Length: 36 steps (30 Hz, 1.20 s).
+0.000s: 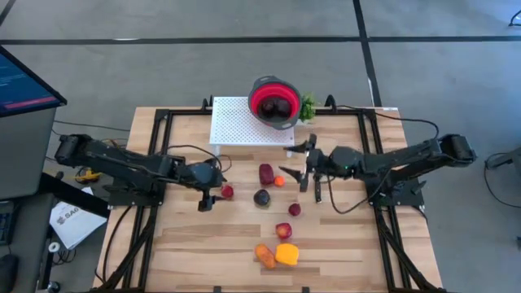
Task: Pick & Place Fruit
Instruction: Put the left red pomegranate into the red strainer bowl
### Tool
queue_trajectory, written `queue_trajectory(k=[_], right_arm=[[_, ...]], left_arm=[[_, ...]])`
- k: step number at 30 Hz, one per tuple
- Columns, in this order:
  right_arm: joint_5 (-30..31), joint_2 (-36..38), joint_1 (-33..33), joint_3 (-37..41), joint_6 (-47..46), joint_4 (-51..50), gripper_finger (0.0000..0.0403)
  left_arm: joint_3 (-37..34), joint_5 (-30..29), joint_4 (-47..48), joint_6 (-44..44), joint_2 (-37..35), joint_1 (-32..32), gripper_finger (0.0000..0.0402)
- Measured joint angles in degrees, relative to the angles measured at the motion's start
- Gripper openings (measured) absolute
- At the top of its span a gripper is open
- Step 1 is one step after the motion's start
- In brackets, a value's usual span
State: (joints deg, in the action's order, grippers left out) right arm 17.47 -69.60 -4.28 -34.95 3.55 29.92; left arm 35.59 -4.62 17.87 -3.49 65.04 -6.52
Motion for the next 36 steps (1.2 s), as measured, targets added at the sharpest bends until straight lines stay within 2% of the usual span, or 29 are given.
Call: queue_trajectory(k=[6,11,16,21,27,33,36], right_arm=[[1.04,-3.2,-2.62,-0.1,-1.05,-1.2,0.0303],[0.57,-5.96,-3.23,-0.06,-0.38,-1.25,0.0303],[0.44,-6.78,-3.21,-0.07,1.53,-1.42,0.0303],[0.44,-6.49,-3.09,-0.07,1.32,-5.4,0.0303],[0.44,-6.62,-4.08,-0.12,-3.26,-13.11,0.0303],[0.54,-6.62,-5.81,-0.1,-7.95,-26.32,0.0303],[1.75,-6.62,-5.35,-0.1,-7.83,-29.31,0.0303]], left_arm=[[-3.57,-1.55,-2.97,0.19,6.64,0.02,0.0312],[-6.22,-5.65,-10.94,-0.2,11.57,0.07,0.0306],[-7.62,-6.01,-20.01,-1.81,16.29,0.07,0.0308],[-7.67,-5.99,-20.64,-3.39,19.43,0.0,0.0296],[-7.66,-6.01,-20.51,-7.27,17.95,-0.2,0.0255],[-7.05,-5.98,-18.7,-15.99,10.73,0.07,0.0149],[-1.75,-6.01,-12.76,-17.87,6.59,1.03,0.0147]])
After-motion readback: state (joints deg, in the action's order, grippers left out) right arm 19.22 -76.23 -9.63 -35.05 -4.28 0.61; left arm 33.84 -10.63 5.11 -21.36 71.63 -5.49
